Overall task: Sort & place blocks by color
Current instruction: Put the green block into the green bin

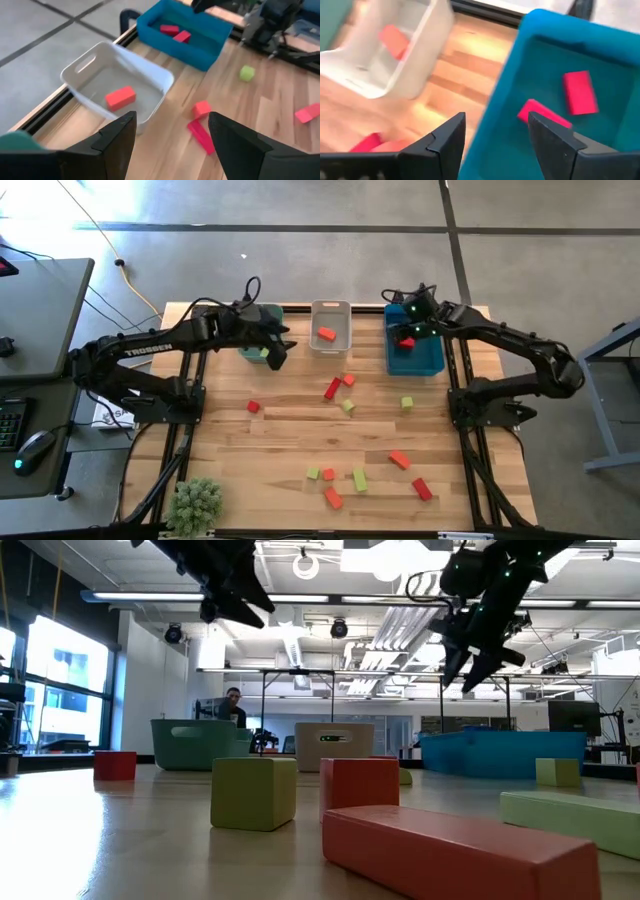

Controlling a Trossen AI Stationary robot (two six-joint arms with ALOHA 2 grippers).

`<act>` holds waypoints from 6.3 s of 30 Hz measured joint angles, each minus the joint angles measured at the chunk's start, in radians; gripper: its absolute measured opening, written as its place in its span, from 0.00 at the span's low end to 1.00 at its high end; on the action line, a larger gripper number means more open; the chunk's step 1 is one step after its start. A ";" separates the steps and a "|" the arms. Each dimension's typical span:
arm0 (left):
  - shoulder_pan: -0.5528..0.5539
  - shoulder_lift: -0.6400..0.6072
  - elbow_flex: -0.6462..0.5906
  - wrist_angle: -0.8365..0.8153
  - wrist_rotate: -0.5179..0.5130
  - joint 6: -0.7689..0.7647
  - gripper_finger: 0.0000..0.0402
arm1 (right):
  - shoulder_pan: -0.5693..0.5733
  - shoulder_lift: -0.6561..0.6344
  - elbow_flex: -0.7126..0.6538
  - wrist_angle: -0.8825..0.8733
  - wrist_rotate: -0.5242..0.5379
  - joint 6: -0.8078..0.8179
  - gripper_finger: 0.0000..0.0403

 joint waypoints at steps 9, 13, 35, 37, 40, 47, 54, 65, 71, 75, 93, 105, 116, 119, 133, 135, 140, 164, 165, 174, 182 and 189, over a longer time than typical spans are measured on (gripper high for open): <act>-0.035 0.000 0.000 0.068 -0.007 0.001 0.59 | 0.171 -0.001 0.000 0.126 0.002 0.102 0.50; -0.037 0.000 0.000 0.110 -0.015 -0.007 0.59 | 0.205 -0.001 0.000 0.187 0.005 0.102 0.50; -0.199 0.000 0.165 0.040 -0.081 0.046 0.59 | 0.215 0.000 0.000 0.225 0.031 -0.072 0.50; -0.233 0.000 0.165 0.040 -0.082 0.046 0.59 | 0.215 0.000 0.000 0.225 0.029 -0.072 0.50; -0.282 0.000 0.165 0.038 -0.083 0.046 0.59 | 0.215 0.000 0.000 0.225 0.020 -0.049 0.50; -0.414 0.017 0.165 0.028 -0.085 0.080 0.59 | 0.215 0.000 0.000 0.224 0.019 -0.022 0.50; -0.546 0.111 0.164 0.033 -0.085 0.083 0.59 | 0.215 0.000 0.000 0.223 0.016 0.004 0.50; -0.695 0.329 0.164 0.050 -0.144 0.087 0.59 | 0.215 0.000 0.000 0.218 0.004 -0.001 0.50; -0.748 0.435 0.164 0.085 -0.161 0.083 0.59 | 0.215 0.000 0.000 0.217 0.004 -0.005 0.50; -0.777 0.495 0.165 0.112 -0.163 0.080 0.59 | 0.215 0.000 0.000 0.211 0.005 -0.011 0.50; -0.834 0.678 0.164 0.153 -0.156 0.016 0.59 | 0.215 0.001 0.000 0.182 0.005 -0.011 0.50; -0.836 0.738 0.165 0.169 -0.127 0.000 0.59 | 0.215 0.001 0.000 0.170 0.005 -0.011 0.50; -0.840 0.750 0.164 0.175 -0.126 0.000 0.59 | 0.215 0.001 0.000 0.166 0.006 -0.011 0.50; -0.838 0.750 0.164 0.176 -0.130 0.000 0.59 | 0.215 0.001 0.000 0.166 0.006 -0.011 0.50; -0.809 0.814 0.164 0.231 -0.074 -0.020 0.59 | 0.215 0.001 0.000 0.166 0.006 -0.025 0.50; -0.811 0.820 0.164 0.231 -0.082 -0.055 0.59 | 0.215 0.001 0.000 0.166 0.006 -0.027 0.50; -0.810 0.820 0.164 0.242 -0.091 -0.074 0.59 | 0.215 0.001 0.000 0.166 0.006 -0.029 0.50; -0.729 0.766 0.163 0.172 -0.087 -0.097 0.26 | 0.216 0.001 0.000 0.166 0.000 -0.030 0.50; -0.725 0.750 0.164 0.157 -0.103 -0.096 0.26 | 0.216 0.001 0.000 0.166 0.000 -0.030 0.50; -0.637 0.571 0.165 -0.042 -0.253 -0.046 0.26 | 0.216 0.001 0.000 0.166 -0.003 -0.030 0.50; -0.465 0.405 0.162 -0.156 -0.372 0.067 0.26 | 0.216 0.001 0.000 0.168 -0.003 -0.028 0.50; -0.240 0.317 0.166 -0.205 -0.402 0.114 0.26 | 0.216 0.001 0.000 0.167 -0.048 -0.028 0.50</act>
